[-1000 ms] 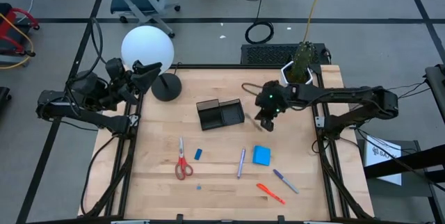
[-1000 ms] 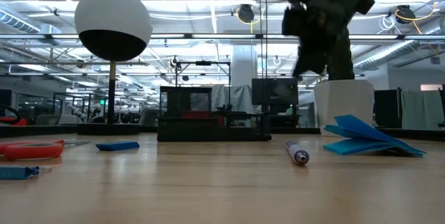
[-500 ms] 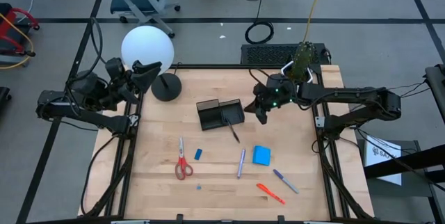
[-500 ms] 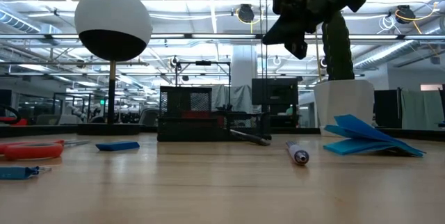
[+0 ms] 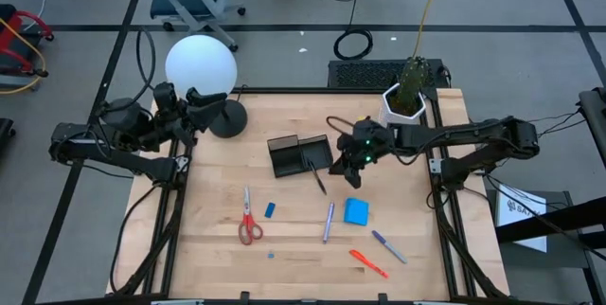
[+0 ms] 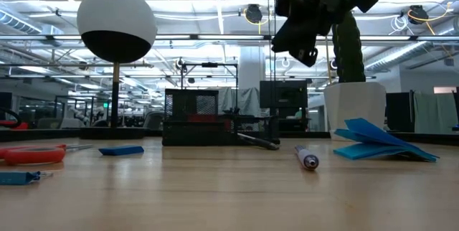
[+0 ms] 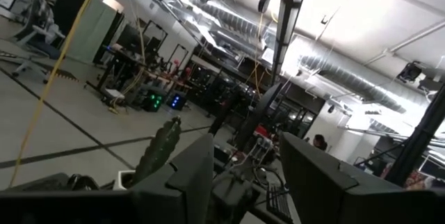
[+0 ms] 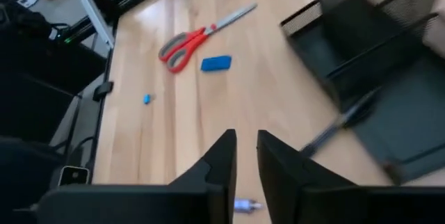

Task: Pick and place office supplies into organizer
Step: Put the top black pen into the black desk organizer

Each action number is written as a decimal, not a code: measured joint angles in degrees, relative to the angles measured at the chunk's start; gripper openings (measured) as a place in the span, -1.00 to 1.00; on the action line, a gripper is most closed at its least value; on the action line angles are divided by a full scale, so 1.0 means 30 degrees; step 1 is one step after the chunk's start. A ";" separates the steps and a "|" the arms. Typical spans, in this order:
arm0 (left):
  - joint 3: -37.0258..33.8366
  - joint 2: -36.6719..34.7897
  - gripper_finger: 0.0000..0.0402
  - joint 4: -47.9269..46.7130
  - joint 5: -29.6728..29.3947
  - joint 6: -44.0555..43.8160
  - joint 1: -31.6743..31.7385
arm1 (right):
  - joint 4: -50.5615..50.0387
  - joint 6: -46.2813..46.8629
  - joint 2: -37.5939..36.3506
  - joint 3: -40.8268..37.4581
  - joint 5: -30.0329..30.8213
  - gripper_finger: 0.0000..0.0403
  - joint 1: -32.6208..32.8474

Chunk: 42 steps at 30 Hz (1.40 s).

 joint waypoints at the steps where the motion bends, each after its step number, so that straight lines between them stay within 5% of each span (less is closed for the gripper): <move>1: 0.0000 0.0000 -0.15 -0.0001 0.0030 0.0036 0.0000 | -0.0039 0.0068 0.0260 0.0080 -0.0002 -0.67 0.0197; 14: 0.0000 0.0000 -0.15 -0.0015 0.0380 0.0058 -0.0022 | -0.0146 0.0935 0.2709 0.2546 0.1451 -0.27 0.1173; 26: 0.0000 0.0000 -0.15 -0.0015 0.0380 0.0027 -0.0022 | -0.2015 0.3199 0.2621 0.2539 0.2170 -0.31 0.1173; 34: 0.0000 0.0000 -0.15 -0.0015 0.0380 0.0061 -0.0019 | -0.3296 0.7596 0.2621 0.2545 0.4874 -0.33 0.1265; 42: 0.0000 0.0000 -0.15 -0.0015 0.0380 0.0047 -0.0022 | -0.9178 0.9951 0.5891 0.6691 0.6555 -0.36 0.2070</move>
